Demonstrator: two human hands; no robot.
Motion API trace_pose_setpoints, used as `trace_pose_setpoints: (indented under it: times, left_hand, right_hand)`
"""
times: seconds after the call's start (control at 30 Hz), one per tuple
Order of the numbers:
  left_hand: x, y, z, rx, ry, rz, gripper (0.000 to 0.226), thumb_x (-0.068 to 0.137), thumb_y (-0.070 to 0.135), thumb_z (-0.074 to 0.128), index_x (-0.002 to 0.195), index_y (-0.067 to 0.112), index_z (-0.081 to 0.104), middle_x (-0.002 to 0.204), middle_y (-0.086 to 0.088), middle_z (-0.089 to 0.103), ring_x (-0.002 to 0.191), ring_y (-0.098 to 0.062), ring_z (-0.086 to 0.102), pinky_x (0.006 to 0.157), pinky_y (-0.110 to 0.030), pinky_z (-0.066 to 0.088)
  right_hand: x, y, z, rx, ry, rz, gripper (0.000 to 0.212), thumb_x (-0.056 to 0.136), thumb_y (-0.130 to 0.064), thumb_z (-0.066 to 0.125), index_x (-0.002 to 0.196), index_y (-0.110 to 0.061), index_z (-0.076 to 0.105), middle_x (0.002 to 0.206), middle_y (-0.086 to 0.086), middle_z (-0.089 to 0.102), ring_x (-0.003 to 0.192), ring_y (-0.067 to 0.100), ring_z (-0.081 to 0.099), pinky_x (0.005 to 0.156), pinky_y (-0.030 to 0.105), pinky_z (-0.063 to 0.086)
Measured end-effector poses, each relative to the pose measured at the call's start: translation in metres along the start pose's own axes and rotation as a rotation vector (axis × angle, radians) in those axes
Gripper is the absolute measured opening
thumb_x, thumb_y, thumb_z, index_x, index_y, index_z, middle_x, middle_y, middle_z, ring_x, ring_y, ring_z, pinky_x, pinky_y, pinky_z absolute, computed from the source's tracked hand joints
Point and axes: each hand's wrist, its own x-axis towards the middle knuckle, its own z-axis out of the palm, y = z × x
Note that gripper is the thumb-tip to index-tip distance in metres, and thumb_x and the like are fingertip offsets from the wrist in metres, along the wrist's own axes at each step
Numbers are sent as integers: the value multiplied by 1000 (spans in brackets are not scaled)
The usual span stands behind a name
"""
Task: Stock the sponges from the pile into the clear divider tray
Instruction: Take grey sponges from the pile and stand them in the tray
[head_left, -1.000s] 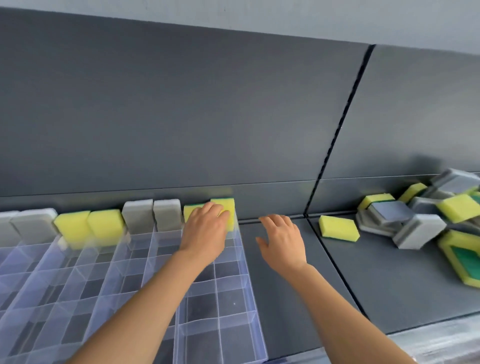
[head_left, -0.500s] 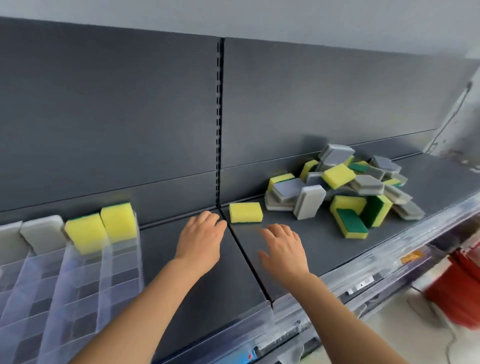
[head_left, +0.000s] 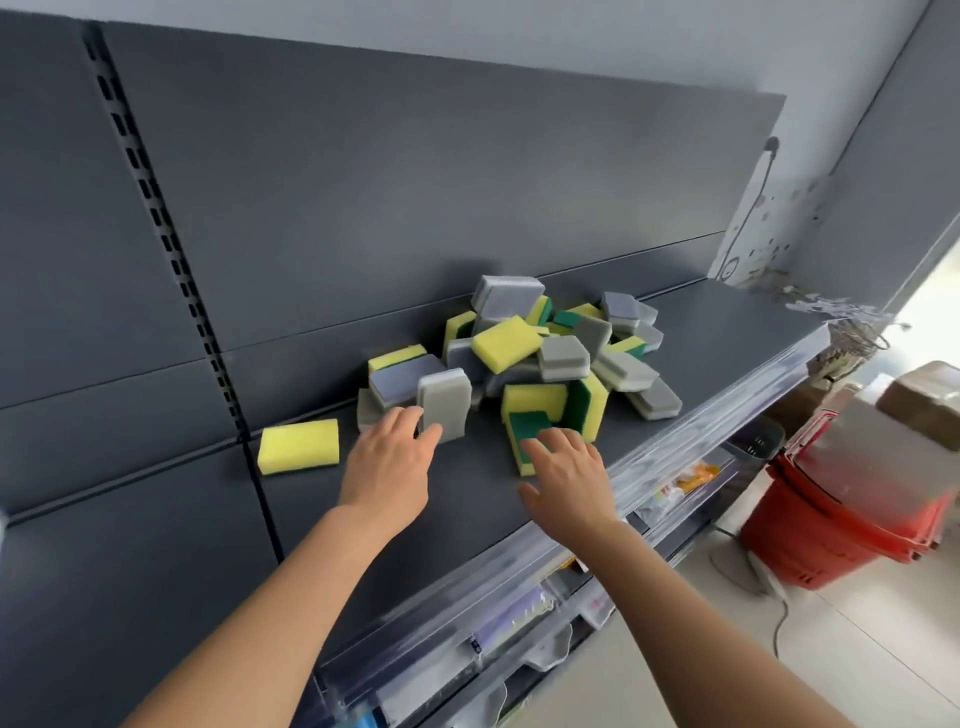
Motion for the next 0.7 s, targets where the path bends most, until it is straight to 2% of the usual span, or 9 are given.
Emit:
trace_pose_setpoints:
  times: [0.1, 0.2, 0.27, 0.33, 0.43, 0.5, 0.6, 0.7]
  left_hand:
    - [31, 11, 4, 25, 10, -19, 57, 68, 6, 74, 122, 12, 57, 128, -18, 51, 113, -34, 51, 85, -43, 49]
    - [60, 14, 13, 31, -3, -69, 67, 74, 15, 71, 135, 15, 43, 140, -18, 39, 125, -34, 41, 88, -43, 45]
    - [77, 14, 21, 16, -20, -111, 71, 81, 23, 66, 142, 18, 31, 144, -14, 34, 129, -30, 35, 92, -40, 42]
    - [92, 13, 29, -23, -26, -140, 69, 86, 24, 61, 144, 17, 25, 140, -10, 38, 125, -26, 39, 92, -35, 43]
    - [108, 14, 34, -111, -39, -154, 59, 91, 22, 55, 143, 17, 26, 128, -6, 48, 116, -22, 45, 86, -31, 44]
    - [114, 14, 35, -182, -44, -174, 57, 92, 27, 55, 141, 17, 29, 126, -5, 51, 115, -22, 48, 86, -32, 45]
    - [117, 15, 30, -272, -53, -241, 51, 88, 31, 60, 132, 18, 37, 123, -2, 55, 114, -21, 50, 84, -33, 48]
    - [112, 18, 20, -398, -40, -341, 43, 87, 31, 62, 124, 21, 44, 120, 2, 57, 111, -20, 51, 80, -32, 45]
  right_hand:
    - [21, 23, -5, -8, 66, 36, 41, 82, -31, 66, 119, -16, 56, 123, 7, 53, 121, 30, 43, 97, 39, 39]
    - [46, 39, -9, -22, 235, 88, 45, 68, -26, 79, 108, -13, 61, 113, 10, 58, 105, 34, 54, 86, 41, 48]
    - [62, 48, -10, -33, 310, 111, 54, 64, -23, 82, 111, -15, 58, 114, 11, 56, 104, 33, 53, 87, 42, 48]
    - [77, 56, -9, -43, 313, 112, 62, 63, -21, 81, 119, -16, 54, 123, 12, 53, 112, 33, 50, 92, 43, 46]
    - [99, 65, -4, -56, 243, 111, 67, 70, -18, 75, 131, -18, 47, 138, 12, 43, 127, 34, 41, 98, 44, 42]
    - [111, 70, 1, -54, 202, 95, 59, 74, -15, 69, 129, -19, 48, 138, 11, 43, 129, 33, 38, 98, 43, 41]
    - [124, 75, 3, -1, 224, 33, 40, 76, -10, 65, 114, -17, 60, 117, 8, 58, 110, 33, 51, 84, 42, 45]
    - [129, 79, -2, 81, 348, 4, 38, 74, -13, 68, 112, -14, 61, 105, 8, 63, 97, 33, 56, 76, 41, 48]
